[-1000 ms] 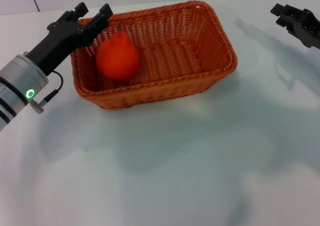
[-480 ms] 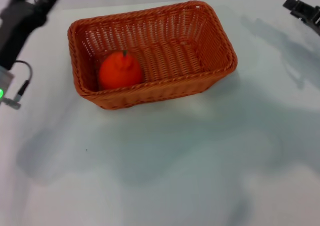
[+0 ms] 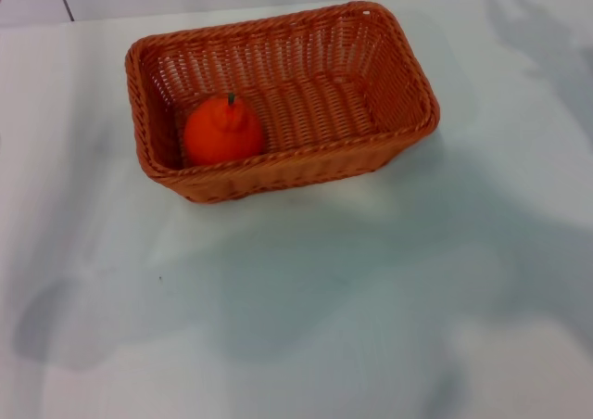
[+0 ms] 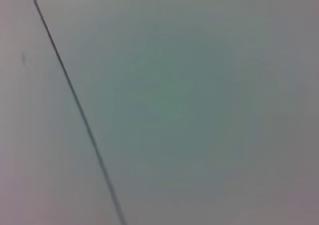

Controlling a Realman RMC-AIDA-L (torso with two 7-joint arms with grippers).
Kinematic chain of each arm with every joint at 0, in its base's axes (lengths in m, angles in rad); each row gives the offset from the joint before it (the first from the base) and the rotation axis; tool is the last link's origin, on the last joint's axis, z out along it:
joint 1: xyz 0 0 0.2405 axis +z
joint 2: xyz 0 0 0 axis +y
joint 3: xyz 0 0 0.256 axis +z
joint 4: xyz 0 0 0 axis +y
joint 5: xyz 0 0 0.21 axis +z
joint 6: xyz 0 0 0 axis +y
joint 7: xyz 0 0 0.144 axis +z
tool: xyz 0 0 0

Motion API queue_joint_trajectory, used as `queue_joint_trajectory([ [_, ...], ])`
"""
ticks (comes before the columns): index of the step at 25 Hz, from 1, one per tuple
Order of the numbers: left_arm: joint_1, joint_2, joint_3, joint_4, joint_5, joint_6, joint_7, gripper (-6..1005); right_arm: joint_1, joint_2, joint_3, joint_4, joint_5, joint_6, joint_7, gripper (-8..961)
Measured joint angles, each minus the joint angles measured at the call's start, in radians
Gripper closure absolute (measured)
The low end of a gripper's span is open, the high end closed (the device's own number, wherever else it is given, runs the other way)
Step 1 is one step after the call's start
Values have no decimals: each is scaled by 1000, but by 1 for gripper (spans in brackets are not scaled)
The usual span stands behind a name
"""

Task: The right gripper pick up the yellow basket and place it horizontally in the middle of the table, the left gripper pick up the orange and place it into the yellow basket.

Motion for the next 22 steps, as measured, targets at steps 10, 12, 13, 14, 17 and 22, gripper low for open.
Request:
queue_joint_trajectory([
  [10, -18, 3, -32, 6, 0, -25, 21, 110, 13, 5, 8, 49, 130, 3, -230, 495],
  [12, -18, 3, -39, 6, 0, -27, 22, 111, 23, 4, 16, 56, 131, 2, -252, 495],
  [13, -18, 3, -40, 6, 0, -28, 22, 112, 29, 4, 21, 59, 131, 2, -263, 456],
  [14, -18, 3, -40, 6, 0, -28, 22, 112, 33, 4, 26, 61, 131, 2, -272, 418],
  [17, -15, 3, -40, 5, 0, -28, 22, 112, 43, 4, 35, 61, 132, 2, -289, 302],
  [22, -14, 3, -42, 3, 0, -29, 22, 111, 48, 5, 54, 69, 133, 3, -302, 235],
])
